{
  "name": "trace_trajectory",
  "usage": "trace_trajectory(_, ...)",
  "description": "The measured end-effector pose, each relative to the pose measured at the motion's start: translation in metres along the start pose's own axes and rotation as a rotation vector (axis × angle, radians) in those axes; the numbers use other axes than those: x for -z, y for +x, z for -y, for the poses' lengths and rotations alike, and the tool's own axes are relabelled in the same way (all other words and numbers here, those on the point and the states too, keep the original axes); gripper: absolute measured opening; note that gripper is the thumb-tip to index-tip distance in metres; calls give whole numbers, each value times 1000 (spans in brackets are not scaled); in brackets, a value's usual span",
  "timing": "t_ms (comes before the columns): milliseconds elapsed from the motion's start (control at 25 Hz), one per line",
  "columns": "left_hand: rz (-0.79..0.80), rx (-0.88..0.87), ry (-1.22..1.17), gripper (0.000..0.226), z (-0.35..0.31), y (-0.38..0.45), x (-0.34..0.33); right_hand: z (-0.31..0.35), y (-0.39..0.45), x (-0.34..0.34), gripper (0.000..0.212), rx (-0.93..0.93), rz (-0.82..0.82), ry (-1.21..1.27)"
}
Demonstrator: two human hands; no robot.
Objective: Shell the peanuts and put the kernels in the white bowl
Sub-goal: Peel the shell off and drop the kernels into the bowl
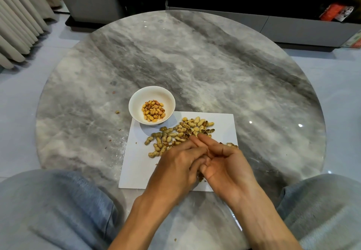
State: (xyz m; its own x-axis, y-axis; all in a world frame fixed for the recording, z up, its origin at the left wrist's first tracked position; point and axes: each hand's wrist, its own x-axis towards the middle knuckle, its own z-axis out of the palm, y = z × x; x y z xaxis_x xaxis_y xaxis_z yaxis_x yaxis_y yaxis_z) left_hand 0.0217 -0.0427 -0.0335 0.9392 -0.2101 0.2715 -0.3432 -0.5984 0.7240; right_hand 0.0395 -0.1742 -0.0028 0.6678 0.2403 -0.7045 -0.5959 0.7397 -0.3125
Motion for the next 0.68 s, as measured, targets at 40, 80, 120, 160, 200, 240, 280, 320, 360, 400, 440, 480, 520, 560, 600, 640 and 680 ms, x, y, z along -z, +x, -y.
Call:
trace_trajectory(40,-34,-5,-2,23,-1,0,0,-1,1,1,39,22,0,-3)
trace_trajectory(80,-71,9,-20,21,-3,0,-1,-1,3,1,39,44,-7,-8)
trace_trajectory(120,-109,62,-69,20,-6,2,-1,-2,4,2,38,68,-23,-12)
trace_trajectory(160,-146,171,-167,19,-9,3,1,-2,6,3,37,91,-46,-20)
trace_trajectory(200,-177,330,-327,20,-10,6,3,-1,6,4,35,108,-77,-35)
trace_trajectory(240,-206,510,-524,21,-11,9,6,-1,7,5,33,113,-116,-55)
trace_trajectory(280,-228,676,-725,22,-12,11,10,-2,6,6,32,106,-156,-80)
trace_trajectory(320,-243,799,-918,20,-13,12,12,-3,6,7,30,92,-188,-109)
trace_trajectory(360,-251,879,-1082,17,-13,13,14,-5,6,6,28,77,-207,-131)
trace_trajectory(400,-255,935,-1212,16,-15,14,15,-7,6,4,26,61,-215,-131)
trace_trajectory(440,-264,973,-1301,17,-16,14,15,-9,7,4,23,49,-217,-109)
trace_trajectory(480,-276,1000,-1346,19,-16,15,14,-9,9,4,20,44,-221,-87)
trace_trajectory(520,-288,1016,-1356,19,-17,15,14,-8,10,5,19,48,-227,-89)
trace_trajectory(560,-298,1021,-1347,18,-17,15,14,-8,11,5,19,60,-228,-119)
trace_trajectory(600,-306,1022,-1332,17,-16,16,14,-8,10,6,19,80,-222,-173)
trace_trajectory(640,-308,1023,-1316,17,-15,16,14,-8,7,5,20,111,-208,-248)
trace_trajectory(680,-306,1024,-1295,17,-15,16,15,-10,4,4,20,162,-188,-352)
